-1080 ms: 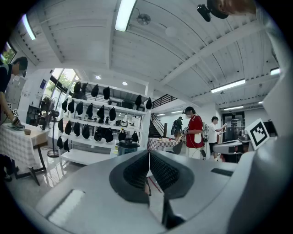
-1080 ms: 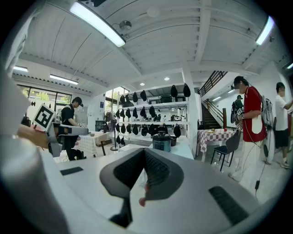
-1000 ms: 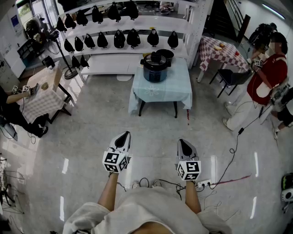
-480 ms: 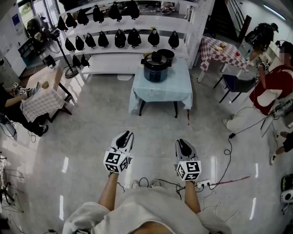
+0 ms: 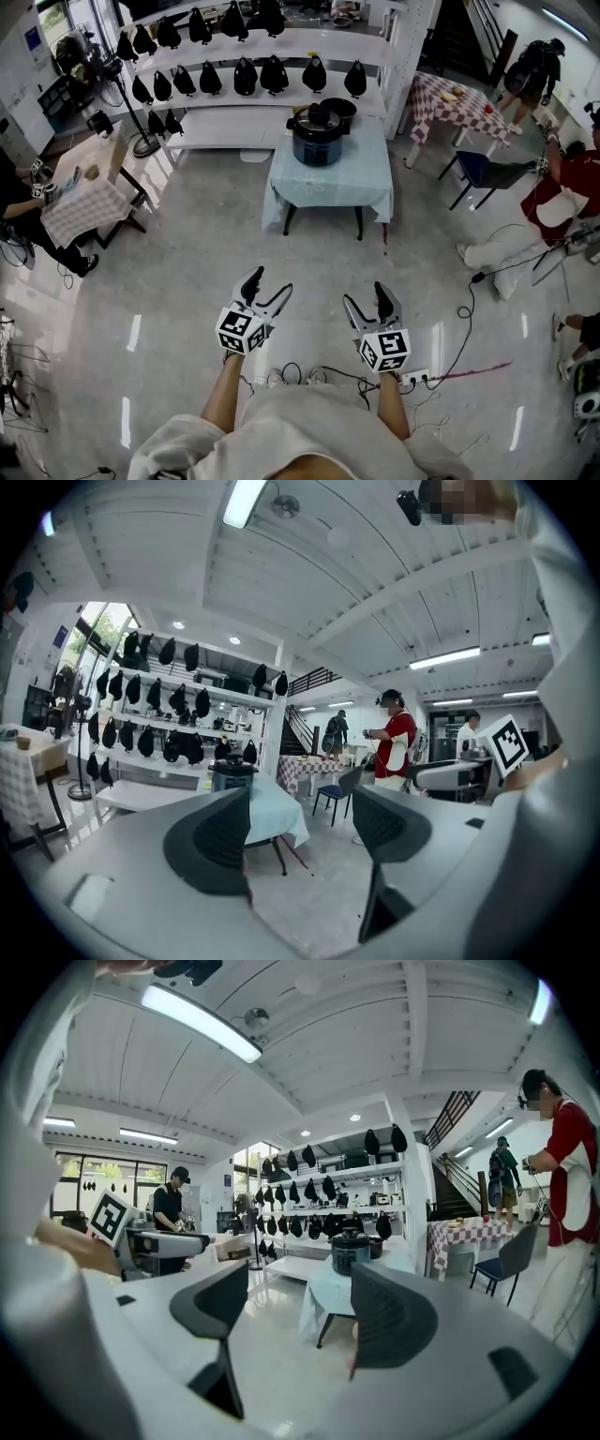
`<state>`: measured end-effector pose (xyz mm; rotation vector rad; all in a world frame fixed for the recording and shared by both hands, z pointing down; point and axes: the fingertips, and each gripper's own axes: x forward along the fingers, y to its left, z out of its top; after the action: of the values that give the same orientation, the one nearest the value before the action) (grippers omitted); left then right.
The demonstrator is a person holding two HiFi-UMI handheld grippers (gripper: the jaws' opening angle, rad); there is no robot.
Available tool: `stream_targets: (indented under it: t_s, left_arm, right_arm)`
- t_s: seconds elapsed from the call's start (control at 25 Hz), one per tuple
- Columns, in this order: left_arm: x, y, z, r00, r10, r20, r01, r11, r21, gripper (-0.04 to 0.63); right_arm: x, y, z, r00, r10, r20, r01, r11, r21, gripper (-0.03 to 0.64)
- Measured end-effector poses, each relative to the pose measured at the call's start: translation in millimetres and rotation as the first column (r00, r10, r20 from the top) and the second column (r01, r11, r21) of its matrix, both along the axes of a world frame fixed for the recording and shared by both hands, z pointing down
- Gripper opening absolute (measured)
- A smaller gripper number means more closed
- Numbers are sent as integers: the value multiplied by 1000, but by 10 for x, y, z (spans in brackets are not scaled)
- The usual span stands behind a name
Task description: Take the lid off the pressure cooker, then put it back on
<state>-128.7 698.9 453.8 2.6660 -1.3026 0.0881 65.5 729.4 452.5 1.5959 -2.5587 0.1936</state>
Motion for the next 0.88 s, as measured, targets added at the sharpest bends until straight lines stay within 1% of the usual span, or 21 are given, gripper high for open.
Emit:
stream_targets:
  t_s: [0.28,0.48,0.68,0.88]
  left_arm:
    - [303,-125,23,1000,0,13,-1,1000,6,324]
    - [485,-196,15,999,-27,20,27,1000,11,324]
    - [615,-281,41,998,-53,24,52,999,11,324]
    - [642,-483,152,997,-63,34,63,998,-7,324]
  right_arm:
    - [240,-100,96,1000,-16,-4,15,1000,-16,316]
    - [390,-195,138,999,-42,2,42,999,-21,314]
    - [539,-357,166,998,-61,4,61,998,-22,314]
    - [562,-581,246,997,-70,8,71,997,-32,314]
